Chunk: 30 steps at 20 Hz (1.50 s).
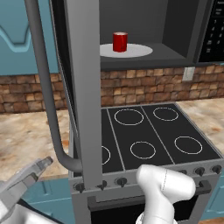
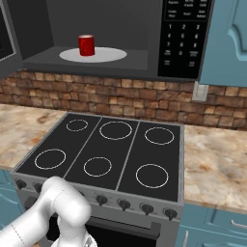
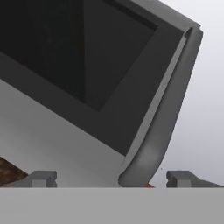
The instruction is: Pick the mug from the counter and place it inside the microwave. Then close the microwave.
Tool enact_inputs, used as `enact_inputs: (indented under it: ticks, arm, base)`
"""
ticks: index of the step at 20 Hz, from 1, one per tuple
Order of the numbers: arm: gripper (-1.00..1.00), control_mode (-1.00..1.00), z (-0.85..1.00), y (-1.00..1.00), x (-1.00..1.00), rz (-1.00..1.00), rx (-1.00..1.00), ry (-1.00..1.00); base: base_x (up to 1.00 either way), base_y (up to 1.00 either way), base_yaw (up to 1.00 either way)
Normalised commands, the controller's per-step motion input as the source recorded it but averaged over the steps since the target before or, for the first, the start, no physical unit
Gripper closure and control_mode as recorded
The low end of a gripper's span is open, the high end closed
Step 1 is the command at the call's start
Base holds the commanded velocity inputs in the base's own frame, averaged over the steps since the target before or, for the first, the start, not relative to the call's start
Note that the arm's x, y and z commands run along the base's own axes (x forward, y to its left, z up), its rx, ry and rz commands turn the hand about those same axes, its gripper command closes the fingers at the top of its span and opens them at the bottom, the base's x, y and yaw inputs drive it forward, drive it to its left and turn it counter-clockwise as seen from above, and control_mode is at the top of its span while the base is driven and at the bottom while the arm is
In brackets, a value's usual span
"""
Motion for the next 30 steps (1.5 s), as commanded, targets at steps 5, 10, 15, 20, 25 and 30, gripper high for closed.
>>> enact_inputs:
  ticks: [5,10,15,20,25,30]
  arm:
    - [-1.0,-1.0,0.05,-0.03,0.32,0.0,0.0,0.08]
    - [-1.0,-1.0,0.16,-0.27,0.06,0.0,0.02,0.15]
    - [-1.0,-1.0,0.25,-0.36,0.06,0.0,0.03,0.15]
    - [-1.0,-1.0,0.2,-0.4,0.21,0.0,0.0,0.21]
    - [-1.0,-1.0,0.13,-0.45,0.07,0.0,0.0,0.24]
    - [-1.0,-1.0,0.08,-0.44,0.06,0.0,0.0,0.27]
  base:
    - [0.0,0.0,0.0]
    - [0.0,0.0,0.0]
    - [0.0,0.0,0.0]
    - [0.0,0.0,0.0]
    - [0.0,0.0,0.0]
    - [0.0,0.0,0.0]
